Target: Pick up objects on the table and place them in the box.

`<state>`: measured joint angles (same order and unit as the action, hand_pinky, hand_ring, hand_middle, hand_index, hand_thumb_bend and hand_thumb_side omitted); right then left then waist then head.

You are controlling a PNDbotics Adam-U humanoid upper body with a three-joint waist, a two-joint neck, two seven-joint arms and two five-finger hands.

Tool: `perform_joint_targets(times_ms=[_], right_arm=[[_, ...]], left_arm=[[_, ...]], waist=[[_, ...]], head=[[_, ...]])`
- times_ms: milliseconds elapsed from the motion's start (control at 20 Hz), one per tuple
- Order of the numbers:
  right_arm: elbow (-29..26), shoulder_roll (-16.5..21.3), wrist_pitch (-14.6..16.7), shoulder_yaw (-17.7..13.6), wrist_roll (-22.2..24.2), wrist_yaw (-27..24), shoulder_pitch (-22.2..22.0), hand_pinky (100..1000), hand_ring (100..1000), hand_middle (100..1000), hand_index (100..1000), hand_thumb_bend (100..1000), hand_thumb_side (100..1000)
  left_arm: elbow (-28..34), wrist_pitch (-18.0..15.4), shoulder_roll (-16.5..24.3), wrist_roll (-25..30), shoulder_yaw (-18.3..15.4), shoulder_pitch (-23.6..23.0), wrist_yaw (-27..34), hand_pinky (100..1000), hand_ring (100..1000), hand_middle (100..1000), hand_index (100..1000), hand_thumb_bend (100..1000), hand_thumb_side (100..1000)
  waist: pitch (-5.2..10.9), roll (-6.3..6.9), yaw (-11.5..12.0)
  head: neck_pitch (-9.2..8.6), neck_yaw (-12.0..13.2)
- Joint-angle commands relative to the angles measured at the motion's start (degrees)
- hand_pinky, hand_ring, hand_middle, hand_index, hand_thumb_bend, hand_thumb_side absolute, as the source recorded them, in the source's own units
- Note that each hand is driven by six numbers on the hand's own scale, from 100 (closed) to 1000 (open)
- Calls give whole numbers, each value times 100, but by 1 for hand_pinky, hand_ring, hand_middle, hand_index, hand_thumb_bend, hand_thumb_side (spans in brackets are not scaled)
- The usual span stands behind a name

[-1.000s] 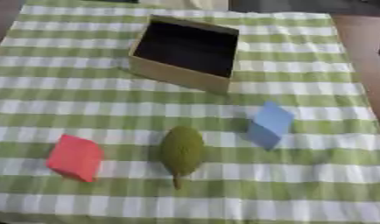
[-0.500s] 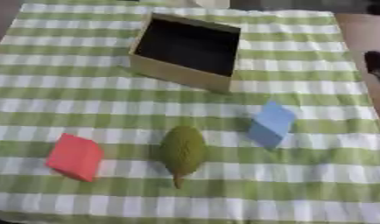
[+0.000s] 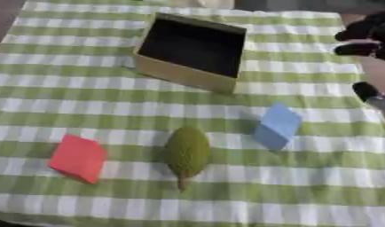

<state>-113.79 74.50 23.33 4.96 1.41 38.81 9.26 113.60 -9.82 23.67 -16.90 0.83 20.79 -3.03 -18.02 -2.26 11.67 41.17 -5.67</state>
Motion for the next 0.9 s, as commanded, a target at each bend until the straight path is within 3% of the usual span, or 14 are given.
perform_joint_targets(times_ms=[50, 350, 500, 800, 900], right_arm=[[-81, 317, 138, 52, 410, -24, 167, 926, 948, 932, 943, 100, 320], [-81, 391, 426, 292, 1057, -246, 441, 939, 967, 935, 955, 100, 398], [-81, 395, 587, 391, 1285, -427, 507, 950, 979, 918, 951, 100, 345], [-81, 375, 804, 577, 1817, -744, 715, 968, 995, 912, 951, 100, 334], [-81, 360, 837, 627, 1957, -803, 799, 974, 1000, 917, 955, 141, 336]], left_arm=[[99, -2, 164, 38, 3, 85, 24, 781, 757, 777, 919, 233, 682], [99, -1, 167, 74, 31, 107, 40, 781, 757, 778, 919, 231, 682], [99, 7, 170, 85, 42, 110, 50, 781, 757, 779, 919, 229, 684], [99, 9, 168, 121, 67, 143, 71, 781, 757, 780, 919, 228, 683], [99, 9, 170, 127, 72, 149, 75, 781, 757, 780, 919, 227, 683]], waist=[[30, -84, 12], [33, -92, 60], [27, -96, 75], [19, -93, 112], [17, -92, 125]], head=[[-52, -37], [-39, -96], [-25, -113], [-20, -157], [-15, -170]])
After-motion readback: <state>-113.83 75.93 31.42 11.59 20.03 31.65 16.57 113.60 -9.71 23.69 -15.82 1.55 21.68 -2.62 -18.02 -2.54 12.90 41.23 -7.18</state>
